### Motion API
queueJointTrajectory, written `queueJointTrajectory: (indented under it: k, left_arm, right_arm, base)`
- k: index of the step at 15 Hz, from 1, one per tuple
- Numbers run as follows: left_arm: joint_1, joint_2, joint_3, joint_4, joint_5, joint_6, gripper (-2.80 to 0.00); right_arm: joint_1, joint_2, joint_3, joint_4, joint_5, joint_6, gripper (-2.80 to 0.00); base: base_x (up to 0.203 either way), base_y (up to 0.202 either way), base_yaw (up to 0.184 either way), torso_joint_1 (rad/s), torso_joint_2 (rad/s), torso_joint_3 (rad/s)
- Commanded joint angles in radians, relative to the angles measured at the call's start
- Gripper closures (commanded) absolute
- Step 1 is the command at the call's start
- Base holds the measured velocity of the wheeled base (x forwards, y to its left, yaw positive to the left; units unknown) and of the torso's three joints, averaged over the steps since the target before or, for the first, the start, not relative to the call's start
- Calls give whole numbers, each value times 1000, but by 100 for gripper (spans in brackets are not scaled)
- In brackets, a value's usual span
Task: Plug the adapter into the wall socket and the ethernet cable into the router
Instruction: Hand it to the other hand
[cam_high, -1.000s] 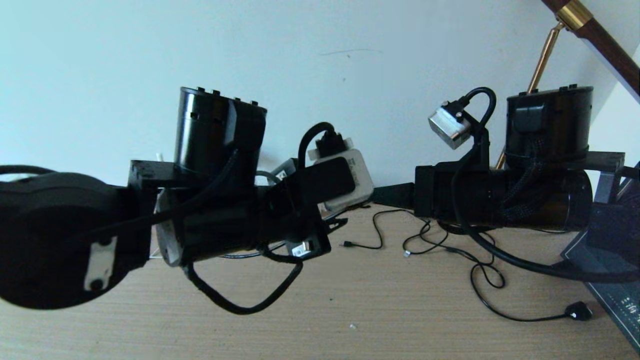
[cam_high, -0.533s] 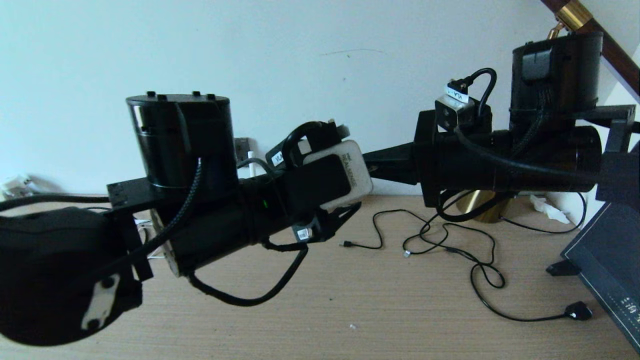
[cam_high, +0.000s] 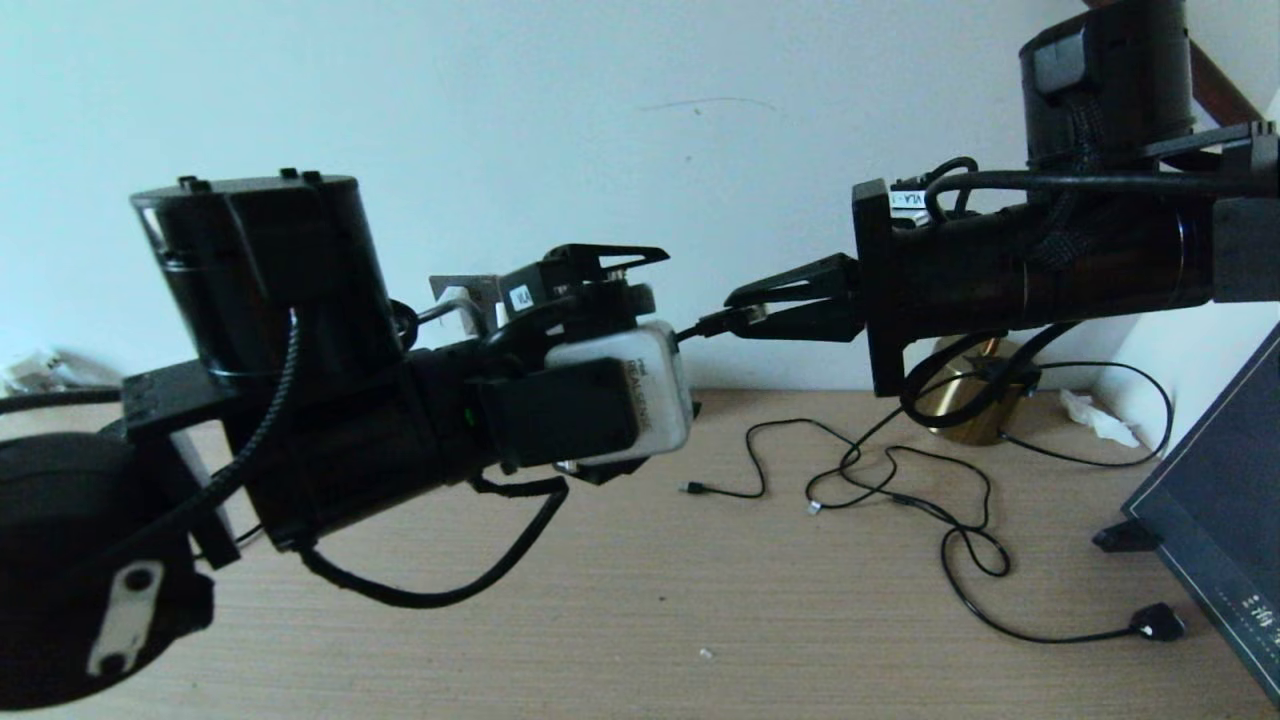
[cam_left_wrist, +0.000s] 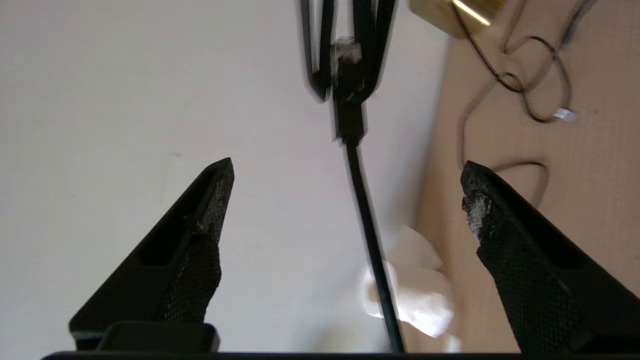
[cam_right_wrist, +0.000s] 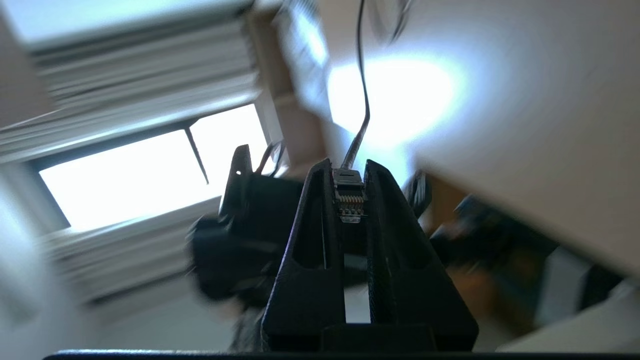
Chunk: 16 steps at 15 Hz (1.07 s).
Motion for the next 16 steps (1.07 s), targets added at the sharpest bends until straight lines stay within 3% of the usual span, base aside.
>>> queueJointTrajectory:
  k: [1, 3, 6, 15, 16]
  left_arm:
    - [6, -10, 1, -11, -8, 14, -280]
    - [5, -5, -1, -14, -11, 14, -280]
    - [4, 5, -19, -18, -11, 14, -280]
    - [-1, 33, -41, -57, -30, 14, -280]
    - [-1, 35, -41, -58, -30, 14, 0]
  right_arm:
    - [-31, 6, -8, 0, 99, 48, 0]
    - [-40, 5, -9, -2, 172, 85, 0]
    - [-39, 6, -9, -2, 210, 85, 0]
    - [-25, 51, -20, -4, 215, 92, 0]
    - [-21, 51, -20, -4, 215, 93, 0]
  base:
    - [0, 0, 0, 0, 0, 0]
    - [0, 0, 0, 0, 0, 0]
    - [0, 0, 0, 0, 0, 0]
    - [0, 0, 0, 0, 0, 0]
    - [0, 0, 0, 0, 0, 0]
